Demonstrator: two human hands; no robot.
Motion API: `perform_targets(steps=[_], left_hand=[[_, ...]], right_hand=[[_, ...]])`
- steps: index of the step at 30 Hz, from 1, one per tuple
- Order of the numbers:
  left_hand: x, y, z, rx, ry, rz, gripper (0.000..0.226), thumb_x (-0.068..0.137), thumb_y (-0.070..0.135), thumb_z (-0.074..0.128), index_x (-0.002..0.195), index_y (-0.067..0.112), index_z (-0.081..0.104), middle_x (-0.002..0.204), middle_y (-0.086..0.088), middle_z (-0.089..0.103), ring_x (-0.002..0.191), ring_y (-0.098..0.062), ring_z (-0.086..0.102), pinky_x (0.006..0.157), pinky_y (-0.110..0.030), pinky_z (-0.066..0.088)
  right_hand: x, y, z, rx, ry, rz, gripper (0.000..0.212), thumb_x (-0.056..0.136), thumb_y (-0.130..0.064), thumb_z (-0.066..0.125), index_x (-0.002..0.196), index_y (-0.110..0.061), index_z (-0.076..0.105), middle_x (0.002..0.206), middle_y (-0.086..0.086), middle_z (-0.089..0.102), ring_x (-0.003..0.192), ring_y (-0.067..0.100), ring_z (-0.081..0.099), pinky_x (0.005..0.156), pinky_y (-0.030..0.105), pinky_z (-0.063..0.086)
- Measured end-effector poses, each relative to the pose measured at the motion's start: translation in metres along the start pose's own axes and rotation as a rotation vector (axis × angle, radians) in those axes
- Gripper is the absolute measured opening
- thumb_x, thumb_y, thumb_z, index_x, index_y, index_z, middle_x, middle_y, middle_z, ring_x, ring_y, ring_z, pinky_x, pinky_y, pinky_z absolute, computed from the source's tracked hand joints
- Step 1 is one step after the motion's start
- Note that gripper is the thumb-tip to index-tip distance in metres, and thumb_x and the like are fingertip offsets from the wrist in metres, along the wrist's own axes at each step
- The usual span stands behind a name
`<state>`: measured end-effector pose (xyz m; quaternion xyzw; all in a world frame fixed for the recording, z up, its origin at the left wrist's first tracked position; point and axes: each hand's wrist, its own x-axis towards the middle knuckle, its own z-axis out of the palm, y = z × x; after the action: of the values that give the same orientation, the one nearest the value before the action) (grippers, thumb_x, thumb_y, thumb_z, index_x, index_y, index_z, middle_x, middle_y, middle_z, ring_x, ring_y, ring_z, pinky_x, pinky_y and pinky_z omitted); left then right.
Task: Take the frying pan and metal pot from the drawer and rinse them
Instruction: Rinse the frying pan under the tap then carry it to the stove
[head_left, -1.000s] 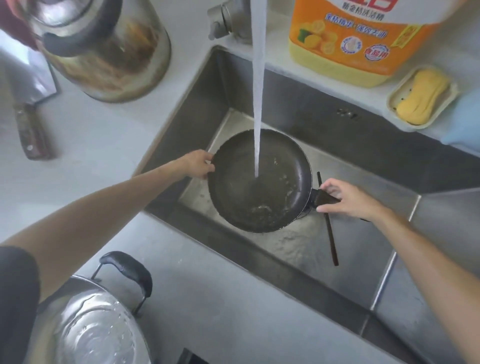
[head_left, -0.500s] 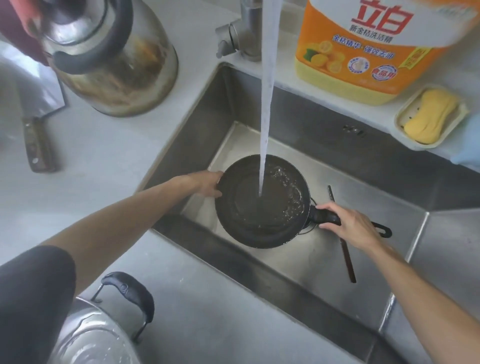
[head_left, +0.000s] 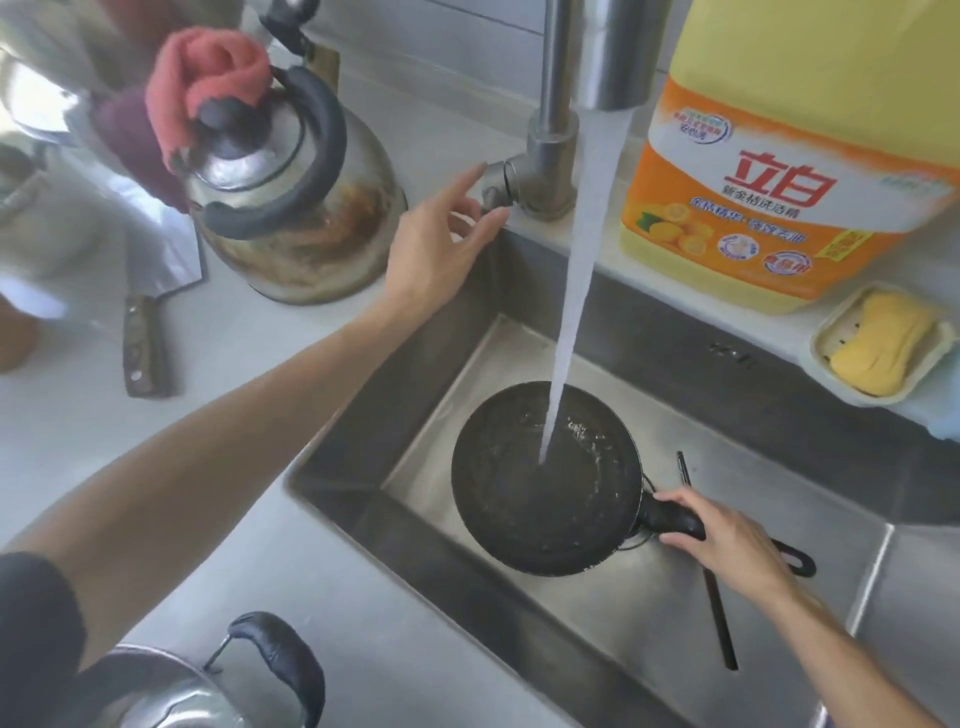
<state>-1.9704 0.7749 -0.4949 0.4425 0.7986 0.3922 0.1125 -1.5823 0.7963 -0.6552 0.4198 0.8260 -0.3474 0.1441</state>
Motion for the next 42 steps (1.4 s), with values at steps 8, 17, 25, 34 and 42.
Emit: perform_targets(steps=[8, 17, 25, 34, 42], left_hand=[[0.0, 0.008, 0.03, 0.208, -0.023, 0.145, 0.041, 0.092, 0.036, 0.051, 0.128, 0.016, 0.054, 0.096, -0.003, 0.051, 0.078, -0.018, 0.054, 0.077, -0.03, 0.049], [-0.09, -0.07, 0.023, 0.419, -0.878, -0.059, 0.037, 0.089, 0.042, 0.056, 0.124, 0.03, 0.053, 0.101, 0.005, 0.061, 0.096, -0.019, 0.062, 0.092, -0.035, 0.048], [-0.115, -0.115, 0.057, 0.59, -1.238, -0.05, 0.038, 0.094, 0.036, 0.052, 0.13, 0.027, 0.053, 0.122, -0.004, 0.062, 0.108, -0.021, 0.06, 0.095, -0.033, 0.045], [-0.113, -0.125, 0.046, 0.523, -0.922, -0.012, 0.046, 0.09, 0.021, 0.057, 0.135, 0.027, 0.05, 0.109, 0.0, 0.063, 0.096, -0.018, 0.059, 0.081, -0.025, 0.043], [-0.122, -0.101, 0.019, 0.146, -0.899, -0.037, 0.042, 0.08, 0.058, 0.057, 0.118, 0.05, 0.04, 0.118, 0.002, 0.066, 0.09, -0.012, 0.069, 0.089, -0.036, 0.054]], right_hand=[[0.003, 0.002, 0.0, -0.049, -0.047, -0.02, 0.043, 0.081, -0.037, 0.069, 0.116, -0.039, 0.045, 0.106, -0.012, 0.066, 0.09, 0.017, 0.064, 0.076, 0.033, 0.048], [0.006, -0.001, -0.008, -0.068, -0.108, -0.031, 0.041, 0.084, -0.046, 0.061, 0.121, -0.046, 0.043, 0.105, -0.004, 0.067, 0.085, 0.021, 0.062, 0.078, 0.036, 0.049], [0.008, 0.001, -0.005, 0.0, -0.096, 0.001, 0.048, 0.082, -0.045, 0.064, 0.126, -0.048, 0.045, 0.117, -0.011, 0.066, 0.102, 0.02, 0.061, 0.083, 0.033, 0.044], [-0.02, 0.0, -0.008, 0.012, 0.09, 0.028, 0.045, 0.079, -0.046, 0.068, 0.122, -0.05, 0.054, 0.078, 0.0, 0.068, 0.079, 0.027, 0.059, 0.068, 0.029, 0.034], [-0.065, -0.007, -0.028, 0.116, 0.212, 0.054, 0.046, 0.076, -0.04, 0.072, 0.112, -0.06, 0.053, 0.091, -0.003, 0.074, 0.083, 0.025, 0.064, 0.074, 0.03, 0.044]])
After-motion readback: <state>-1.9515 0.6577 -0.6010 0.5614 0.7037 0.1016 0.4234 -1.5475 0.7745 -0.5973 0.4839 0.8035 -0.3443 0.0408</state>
